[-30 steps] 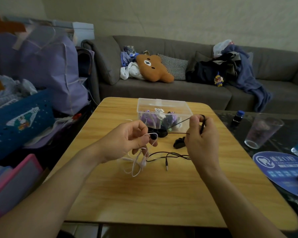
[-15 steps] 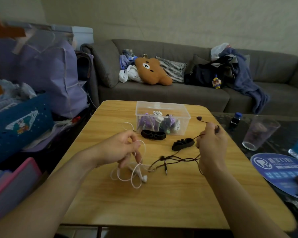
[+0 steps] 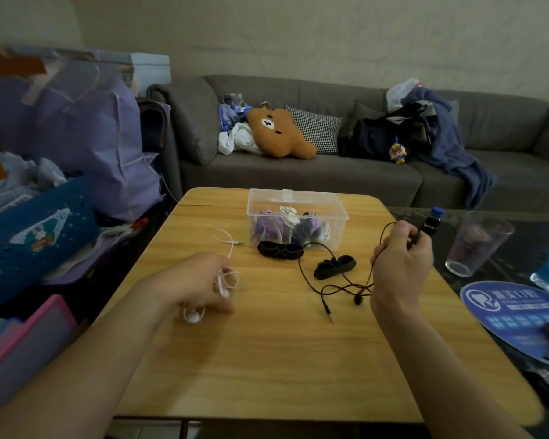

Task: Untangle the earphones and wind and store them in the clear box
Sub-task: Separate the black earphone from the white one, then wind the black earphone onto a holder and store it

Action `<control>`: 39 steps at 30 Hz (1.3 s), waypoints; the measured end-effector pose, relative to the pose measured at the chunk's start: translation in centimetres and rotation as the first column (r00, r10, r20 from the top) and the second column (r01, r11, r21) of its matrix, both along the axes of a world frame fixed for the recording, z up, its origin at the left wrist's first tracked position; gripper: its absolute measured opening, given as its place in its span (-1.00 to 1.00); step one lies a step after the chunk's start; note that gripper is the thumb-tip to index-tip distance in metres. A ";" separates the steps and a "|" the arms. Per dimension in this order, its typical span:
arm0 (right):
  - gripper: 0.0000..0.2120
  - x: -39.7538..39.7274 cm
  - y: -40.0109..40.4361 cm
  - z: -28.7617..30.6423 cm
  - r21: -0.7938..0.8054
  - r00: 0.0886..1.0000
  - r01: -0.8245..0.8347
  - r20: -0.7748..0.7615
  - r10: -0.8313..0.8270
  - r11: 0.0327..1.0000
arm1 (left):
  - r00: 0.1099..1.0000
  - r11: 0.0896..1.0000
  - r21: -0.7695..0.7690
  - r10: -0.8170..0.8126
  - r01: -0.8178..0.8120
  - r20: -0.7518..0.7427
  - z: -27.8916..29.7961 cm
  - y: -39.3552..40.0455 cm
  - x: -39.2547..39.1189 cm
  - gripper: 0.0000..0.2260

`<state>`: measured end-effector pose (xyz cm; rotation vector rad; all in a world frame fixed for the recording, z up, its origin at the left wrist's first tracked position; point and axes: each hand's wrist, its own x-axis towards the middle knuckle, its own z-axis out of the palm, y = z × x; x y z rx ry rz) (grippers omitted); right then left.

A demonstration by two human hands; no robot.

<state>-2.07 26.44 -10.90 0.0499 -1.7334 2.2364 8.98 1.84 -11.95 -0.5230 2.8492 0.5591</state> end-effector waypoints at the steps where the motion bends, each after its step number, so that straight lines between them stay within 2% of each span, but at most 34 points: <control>1: -0.84 0.1 -0.1 0.0 0.001 1.000 -0.012 0.003 0.012 1.000 | 0.999 1.000 -0.015 0.006 -0.007 -0.046 0.1 -0.6 -0.4 -0.72; 2: -0.83 0.1 -0.1 0.0 0.007 1.000 -0.019 0.006 0.019 1.000 | 0.996 1.000 -0.025 -0.001 -0.002 -0.088 0.4 -1.3 -0.9 -0.85; 3: -0.84 0.1 -0.1 -0.1 0.022 1.000 -0.020 0.007 0.020 1.000 | 0.992 1.000 0.000 -0.010 0.010 -0.129 0.7 -1.9 -1.4 -0.86; 5: -0.84 -0.1 -0.2 -0.2 0.052 1.000 -0.016 0.011 0.015 0.999 | 0.963 0.987 0.162 0.045 -0.002 -0.265 1.5 -2.7 -2.2 -0.68; 8: -0.83 -0.4 -0.4 -0.3 0.051 0.999 -0.028 0.026 0.026 0.998 | 0.834 0.944 0.313 0.255 -0.105 -0.489 1.9 -4.0 -4.6 -0.56; 9: -0.83 -0.3 -0.5 -0.2 0.046 0.999 -0.034 0.025 0.033 0.998 | 0.810 0.928 0.343 0.313 -0.148 -0.496 1.7 -4.5 -5.5 -0.55; 13: -0.82 -0.2 -1.3 -0.3 0.068 0.995 -0.102 0.023 0.101 0.992 | 0.819 0.861 0.439 0.435 -0.257 -0.374 -1.0 -5.7 -8.4 -0.54; 19: -0.84 0.9 -2.7 -0.5 0.240 0.935 -0.345 0.004 0.354 0.907 | 0.679 0.882 0.183 0.453 -0.434 -0.577 -5.1 -7.8 -10.2 -0.84; 22: -0.85 1.7 -3.3 -0.3 0.372 0.892 -0.403 -0.043 0.449 0.836 | 0.736 0.855 -0.082 0.387 -0.512 -0.555 -5.2 -8.3 -10.2 -0.82; 23: -0.85 2.0 -3.5 -0.2 0.398 0.878 -0.418 -0.052 0.475 0.817 | 0.731 0.836 -0.125 0.383 -0.534 -0.565 -4.6 -8.1 -10.0 -0.81; 24: -0.85 2.2 -3.7 -0.1 0.419 0.863 -0.437 -0.055 0.502 0.796 | 0.683 0.830 -0.089 0.386 -0.550 -0.620 -3.7 -7.9 -9.8 -0.80; 26: -0.86 2.5 -4.2 0.0 0.450 0.827 -0.488 -0.034 0.561 0.748 | 0.472 0.858 0.131 0.394 -0.497 -0.788 -1.3 -6.9 -8.6 -0.86; 27: -0.86 2.7 -4.4 0.0 0.457 0.804 -0.524 -0.013 0.594 0.719 | 0.370 0.889 0.235 0.388 -0.394 -0.844 -0.1 -5.9 -7.7 -0.89; 28: -0.86 2.8 -4.6 0.0 0.464 0.779 -0.558 0.008 0.627 0.688 | 0.330 0.912 0.312 0.390 -0.266 -0.860 1.0 -4.3 -6.6 -0.90; 29: -0.86 2.9 -4.8 0.1 0.474 0.754 -0.587 0.025 0.657 0.656 | 0.372 0.921 0.369 0.389 -0.127 -0.843 1.9 -2.2 -5.1 -0.89; 30: -0.86 3.0 -4.9 0.1 0.484 0.727 -0.614 0.040 0.685 0.623 | 0.474 0.896 0.442 0.375 0.033 -0.796 2.3 0.2 -3.6 -0.84; 32: -0.83 3.4 -5.3 0.3 0.457 0.660 -0.687 0.066 0.749 0.565 | 0.714 0.719 0.644 0.303 0.263 -0.631 2.3 4.4 -0.6 -0.68; 33: -0.79 3.6 -5.3 0.4 0.434 0.624 -0.722 0.075 0.778 0.538 | 0.782 0.628 0.713 0.257 0.311 -0.567 1.8 5.9 0.3 -0.64; 34: -0.74 3.7 -5.3 0.4 0.421 0.588 -0.752 0.083 0.804 0.507 | 0.811 0.586 0.741 0.228 0.328 -0.539 1.1 6.7 1.0 -0.64; 36: -0.65 3.9 -5.3 0.5 0.414 0.535 -0.790 0.105 0.839 0.452 | 0.810 0.627 0.705 0.194 0.332 -0.554 -0.1 6.8 1.5 -0.66; 39: -0.62 3.5 -4.9 0.6 0.399 0.542 -0.798 0.149 0.827 0.451 | 0.799 0.700 0.651 0.194 0.294 -0.569 -0.7 6.1 2.0 -0.73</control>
